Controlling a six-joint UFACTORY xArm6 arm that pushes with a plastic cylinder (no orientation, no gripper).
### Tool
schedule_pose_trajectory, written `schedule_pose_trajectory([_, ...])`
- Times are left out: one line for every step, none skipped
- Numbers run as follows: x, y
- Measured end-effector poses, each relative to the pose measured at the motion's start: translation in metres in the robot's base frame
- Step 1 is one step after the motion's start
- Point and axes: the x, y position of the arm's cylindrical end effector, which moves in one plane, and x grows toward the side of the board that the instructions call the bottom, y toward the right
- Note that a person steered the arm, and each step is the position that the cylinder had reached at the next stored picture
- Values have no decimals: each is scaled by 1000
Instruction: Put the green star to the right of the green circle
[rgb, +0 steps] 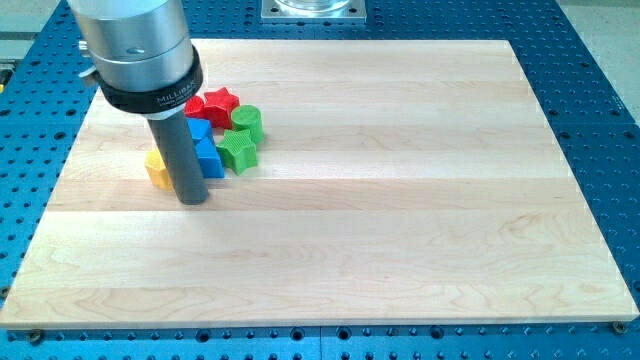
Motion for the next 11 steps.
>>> schedule_pose_trajectory([2,-9])
schedule_pose_trajectory([14,-5])
schedule_pose_trajectory([17,0])
schedule_pose_trajectory([2,0])
schedule_pose_trajectory([-25,24])
schedule_pose_trajectory([-54,57])
schedule_pose_trajectory([-61,75])
schedule_pose_trajectory([-87,87])
schedule_pose_trajectory([-111,83])
schedule_pose_trajectory([-94,80])
schedule_pose_trajectory([-94,80])
